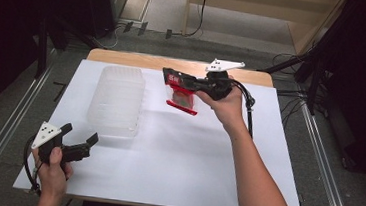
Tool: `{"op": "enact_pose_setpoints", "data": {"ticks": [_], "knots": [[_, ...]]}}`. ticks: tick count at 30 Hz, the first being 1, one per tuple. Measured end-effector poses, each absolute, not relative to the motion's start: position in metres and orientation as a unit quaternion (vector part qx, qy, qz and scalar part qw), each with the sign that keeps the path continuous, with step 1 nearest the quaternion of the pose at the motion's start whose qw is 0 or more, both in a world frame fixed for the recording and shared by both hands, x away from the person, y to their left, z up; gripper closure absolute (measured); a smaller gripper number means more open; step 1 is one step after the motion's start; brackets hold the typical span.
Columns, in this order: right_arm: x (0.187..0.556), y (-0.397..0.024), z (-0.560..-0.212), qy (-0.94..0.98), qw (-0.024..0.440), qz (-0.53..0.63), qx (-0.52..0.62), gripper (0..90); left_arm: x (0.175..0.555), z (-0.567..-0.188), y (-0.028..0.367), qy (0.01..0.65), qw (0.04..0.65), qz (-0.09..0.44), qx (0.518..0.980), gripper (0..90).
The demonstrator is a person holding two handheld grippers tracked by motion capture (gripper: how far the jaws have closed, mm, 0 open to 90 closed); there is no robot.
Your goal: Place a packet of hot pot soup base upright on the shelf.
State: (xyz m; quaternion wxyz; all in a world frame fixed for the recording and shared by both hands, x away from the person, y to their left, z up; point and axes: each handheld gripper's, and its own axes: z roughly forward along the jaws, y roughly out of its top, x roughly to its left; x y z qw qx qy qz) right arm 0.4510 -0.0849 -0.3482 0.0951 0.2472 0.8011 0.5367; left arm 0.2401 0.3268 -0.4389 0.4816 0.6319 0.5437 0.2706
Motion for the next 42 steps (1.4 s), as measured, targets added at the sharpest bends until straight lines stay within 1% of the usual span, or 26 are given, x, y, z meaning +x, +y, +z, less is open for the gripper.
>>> {"op": "enact_pose_setpoints", "data": {"ticks": [24,28,42], "knots": [[0.484,-0.023,-0.312,0.808,0.089,0.547,0.202,90.0,0.24,-0.439,0.333,0.549,0.492,0.264,0.622,0.0],[0.487,-0.01,-0.31,0.805,0.088,0.554,0.195,90.0,0.239,-0.438,0.333,0.549,0.494,0.263,0.621,0.0],[0.496,0.035,-0.315,0.809,0.064,0.557,0.176,90.0,0.239,-0.437,0.335,0.55,0.503,0.256,0.616,0.0]]}}
